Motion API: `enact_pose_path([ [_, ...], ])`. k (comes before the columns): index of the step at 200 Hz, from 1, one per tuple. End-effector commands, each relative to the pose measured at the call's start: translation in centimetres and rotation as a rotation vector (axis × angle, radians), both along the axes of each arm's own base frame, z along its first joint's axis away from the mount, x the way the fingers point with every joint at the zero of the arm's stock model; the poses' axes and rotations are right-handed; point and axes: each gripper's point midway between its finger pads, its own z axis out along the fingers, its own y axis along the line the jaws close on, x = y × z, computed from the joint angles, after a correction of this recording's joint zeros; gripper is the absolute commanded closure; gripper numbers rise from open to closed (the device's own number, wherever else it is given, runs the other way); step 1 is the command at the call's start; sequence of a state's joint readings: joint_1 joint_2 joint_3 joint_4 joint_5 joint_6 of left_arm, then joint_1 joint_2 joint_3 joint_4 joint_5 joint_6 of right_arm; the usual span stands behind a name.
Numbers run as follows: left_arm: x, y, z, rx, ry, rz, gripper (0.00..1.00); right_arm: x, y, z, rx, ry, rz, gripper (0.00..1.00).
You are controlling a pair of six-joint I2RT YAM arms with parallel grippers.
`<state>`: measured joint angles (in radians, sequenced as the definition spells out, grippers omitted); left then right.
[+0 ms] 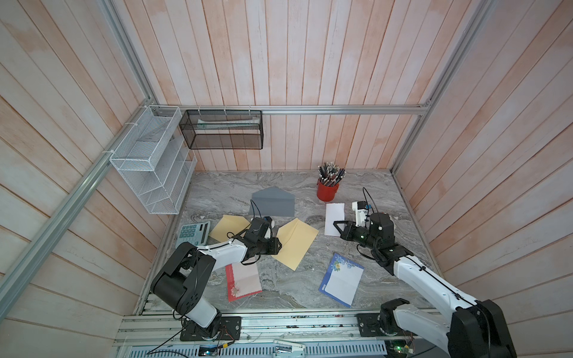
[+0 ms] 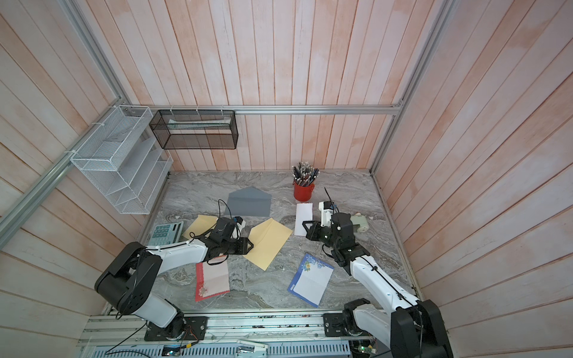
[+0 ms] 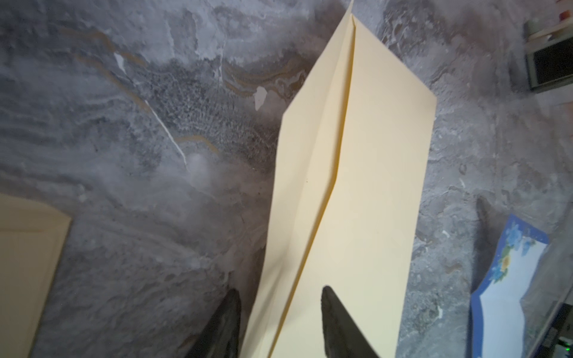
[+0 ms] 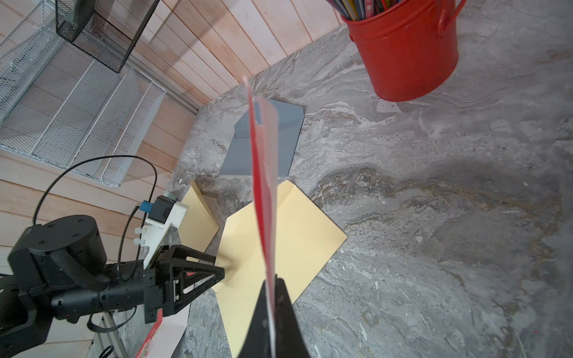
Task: Fold the letter paper in half and place it into the envelope
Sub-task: Adjust the envelope at the center of the board, then pick up the envelope from the center of the board.
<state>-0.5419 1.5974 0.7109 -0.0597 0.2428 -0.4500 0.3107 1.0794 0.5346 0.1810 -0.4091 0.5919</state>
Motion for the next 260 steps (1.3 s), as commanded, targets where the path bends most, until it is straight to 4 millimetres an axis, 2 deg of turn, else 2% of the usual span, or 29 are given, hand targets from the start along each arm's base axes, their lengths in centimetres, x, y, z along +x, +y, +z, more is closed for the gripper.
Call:
enact_pose_path([
  [1,0.5,0.4,-0.3,0.035,-0.009,0.009,0.59,0.2,0.2,-0.1,-0.004,-0.006,0.003,1.0],
  [58,0.6,-0.3,-1.1,0.016,0.02,-0.004,0.64,0.6,0.4,-0.6,-0.006,0.005,0.005,1.0],
  [66,0.7,-0.5,-1.1,0.012,0.024,-0.009,0.68,0.6,0.4,-0.7,-0.007,0.008,0.003,1.0],
  [103,0.9,-1.1,-0.6,-0.011,0.034,-0.024,0.97,1.0,0.6,-0.9,-0.01,0.014,0.013,1.0],
  [111,1.1,-1.3,0.0,-0.017,0.018,-0.033,1.0,1.0,0.6,-0.9,-0.014,0.016,0.014,1.0],
  [130,1.8,-1.7,2.4,-0.014,-0.04,-0.071,1.0,1.1,0.5,-0.8,-0.022,0.006,0.008,1.0],
  [168,3.0,-2.3,8.3,-0.011,-0.213,-0.168,1.0,1.5,0.6,-0.5,-0.051,0.001,0.024,1.0],
  [185,3.9,-1.8,10.7,0.029,-0.298,-0.166,1.0,1.5,0.7,0.6,-0.075,-0.011,0.044,1.0],
  [213,3.3,-2.4,14.8,0.055,-0.532,-0.301,1.0,1.3,0.0,2.6,-0.165,-0.052,0.052,1.0],
  [236,3.4,-2.1,16.9,0.151,-0.714,-0.382,1.0,0.9,-0.3,3.7,-0.207,-0.06,0.058,1.0],
  [260,4.4,-1.5,19.0,0.271,-0.852,-0.422,1.0,0.4,-0.5,5.0,-0.294,-0.061,0.081,1.0],
])
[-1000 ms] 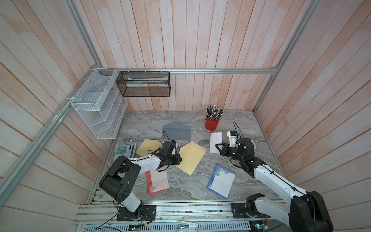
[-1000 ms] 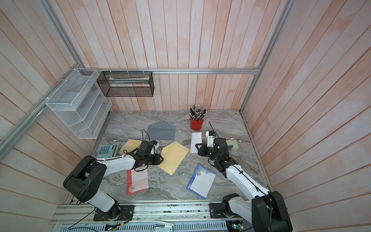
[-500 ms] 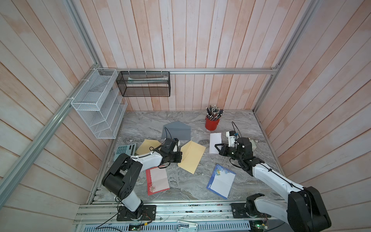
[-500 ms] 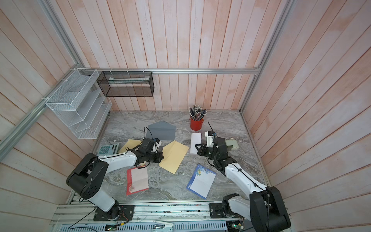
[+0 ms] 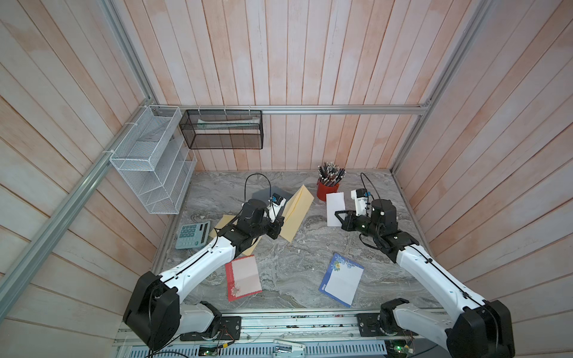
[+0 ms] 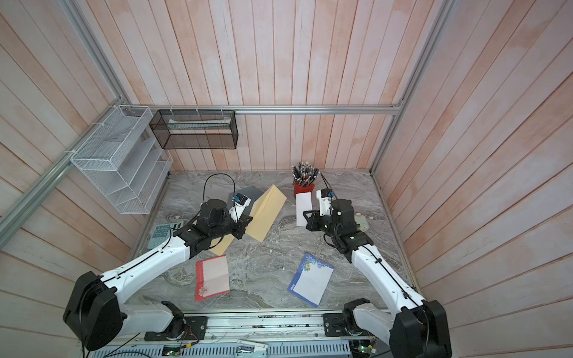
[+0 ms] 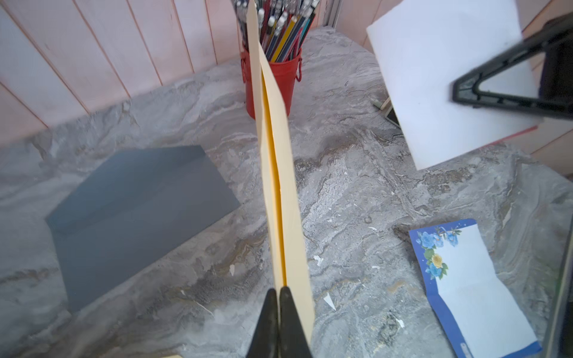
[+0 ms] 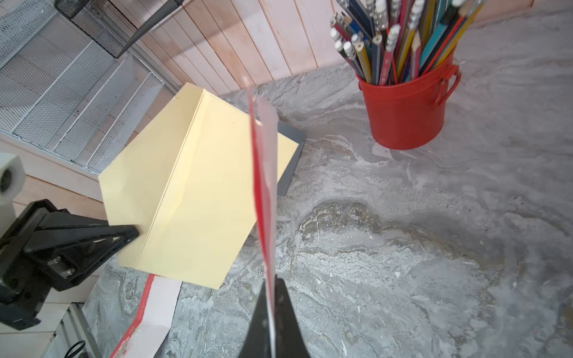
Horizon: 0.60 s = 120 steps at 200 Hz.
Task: Fold the letter paper in half and place it into the envelope
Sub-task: Pick up the envelope from the center of the board, then place the letter paper in the envelope.
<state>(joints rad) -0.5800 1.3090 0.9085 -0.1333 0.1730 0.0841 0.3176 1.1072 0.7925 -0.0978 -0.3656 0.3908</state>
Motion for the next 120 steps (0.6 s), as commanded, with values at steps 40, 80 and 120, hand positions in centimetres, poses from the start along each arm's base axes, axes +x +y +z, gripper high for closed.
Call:
enact_pose_path([
  [40,1.5,0.0,-0.2,0.307,-0.333,-0.186,1.0,-1.8,-0.5,0.4,-0.166,-0.01,0.031,1.0],
  [80,1.4,0.6,-2.9,0.401,-0.383,-0.253,1.0,-3.3,0.9,1.7,-0.342,-0.067,0.122,1.0],
  [120,-1.6,0.1,-1.9,0.286,-0.328,-0.431,1.0,-7.3,4.5,0.2,-0.552,-0.09,0.341,1.0],
])
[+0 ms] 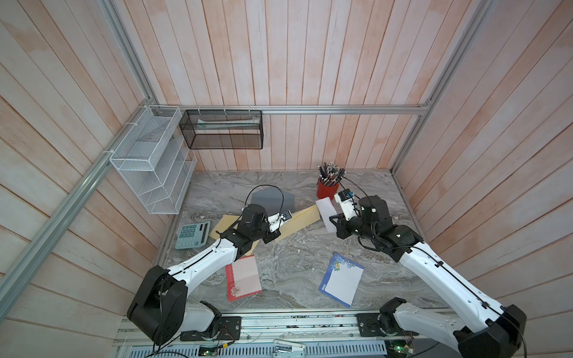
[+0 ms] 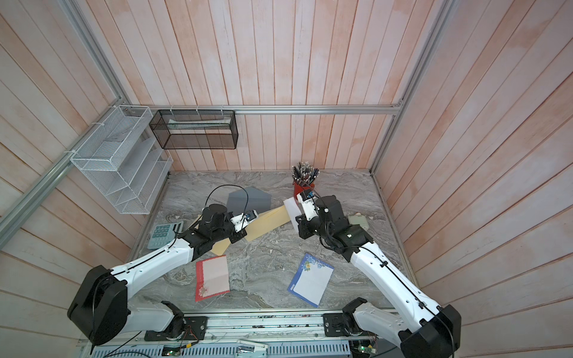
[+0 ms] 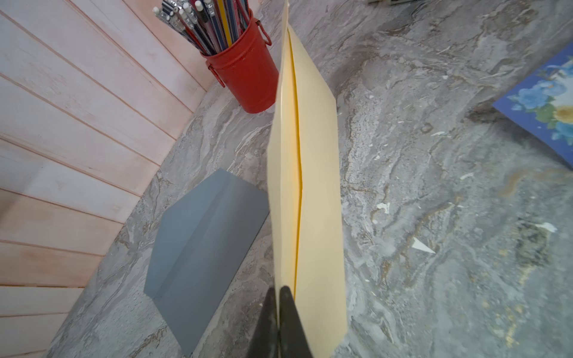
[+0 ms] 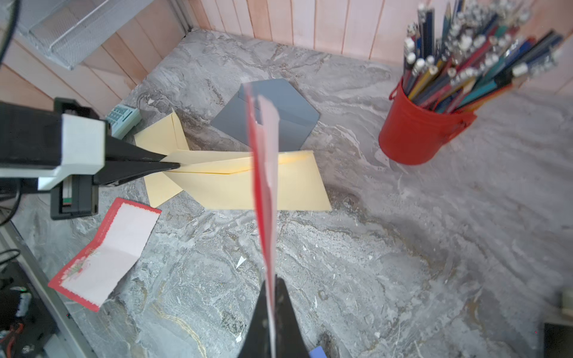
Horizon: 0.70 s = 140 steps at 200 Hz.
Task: Fold the letter paper in half and place it into the envelope
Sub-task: Place the letter paper in the envelope.
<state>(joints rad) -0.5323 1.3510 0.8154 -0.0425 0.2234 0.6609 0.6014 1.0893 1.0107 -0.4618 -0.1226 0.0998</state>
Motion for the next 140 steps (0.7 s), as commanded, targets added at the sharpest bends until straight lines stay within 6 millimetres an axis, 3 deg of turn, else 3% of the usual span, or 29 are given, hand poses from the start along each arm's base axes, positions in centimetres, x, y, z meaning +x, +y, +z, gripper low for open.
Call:
enact_pose_path([
  [1,-2.0,-1.0,1.9,-0.041,0.006,-0.15,1.0,-2.4,0.3,-2.5,-0.209,0.021,0.107,1.0],
  [35,-4.4,-1.6,1.3,-0.048,0.113,-0.261,1.0,-6.0,2.0,-4.4,-0.311,0.007,0.32,1.0],
  [66,-5.2,-1.6,0.9,-0.035,0.148,-0.292,1.0,-8.7,2.2,-4.6,-0.372,-0.102,0.493,1.0],
  [104,-6.7,-2.0,0.4,-0.046,0.225,-0.36,1.0,-8.3,2.1,-1.4,-0.38,-0.337,0.518,1.0],
  [140,-7.3,-2.4,0.2,-0.049,0.26,-0.389,1.0,-7.4,3.2,-1.5,-0.442,-0.441,0.58,1.0],
])
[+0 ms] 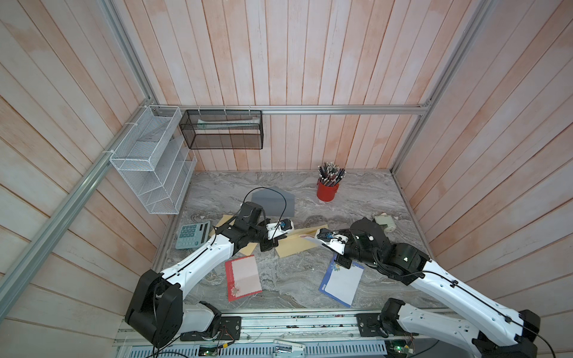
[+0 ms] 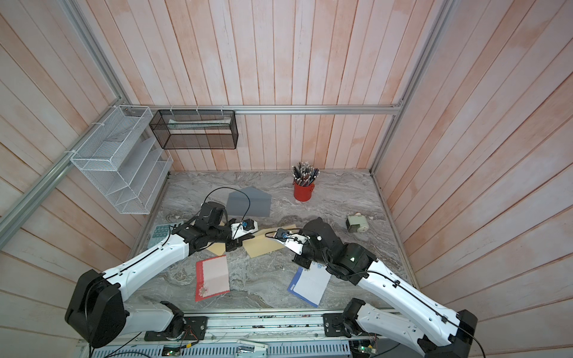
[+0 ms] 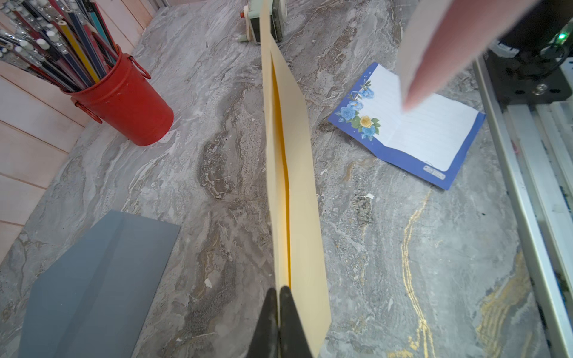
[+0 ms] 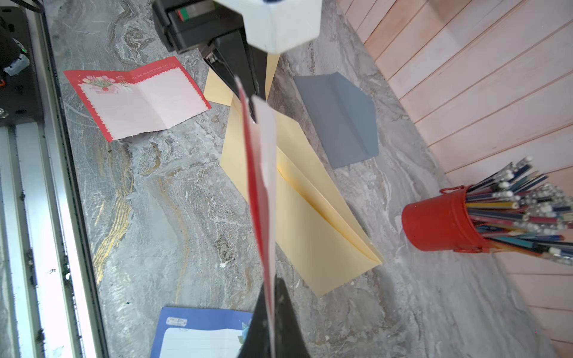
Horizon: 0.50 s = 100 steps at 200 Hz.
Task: Fold the letter paper in half and place it into the envelope
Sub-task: Place the letter paper in the envelope.
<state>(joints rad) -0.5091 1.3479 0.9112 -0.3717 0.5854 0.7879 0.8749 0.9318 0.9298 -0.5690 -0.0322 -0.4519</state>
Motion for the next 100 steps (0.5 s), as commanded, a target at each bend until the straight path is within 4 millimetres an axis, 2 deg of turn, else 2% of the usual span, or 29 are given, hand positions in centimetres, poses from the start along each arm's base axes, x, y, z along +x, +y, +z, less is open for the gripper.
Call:
enact_pose_path([
  [1,-1.0,-0.5,0.4,-0.016,0.035,-0.058,1.0,0.9,0.8,-0.5,-0.069,-0.103,0.067,1.0],
  [31,-1.6,-0.7,-0.2,-0.002,0.052,-0.077,1.0,1.1,2.0,-0.7,-0.135,-0.13,0.152,1.0],
  [54,-1.8,-0.7,-0.2,-0.001,0.054,-0.087,1.0,0.3,2.9,-0.4,-0.154,-0.119,0.24,1.0],
  [100,-2.9,-1.0,-0.2,-0.005,0.06,-0.143,1.0,0.0,3.7,-0.5,-0.2,-0.142,0.309,1.0],
])
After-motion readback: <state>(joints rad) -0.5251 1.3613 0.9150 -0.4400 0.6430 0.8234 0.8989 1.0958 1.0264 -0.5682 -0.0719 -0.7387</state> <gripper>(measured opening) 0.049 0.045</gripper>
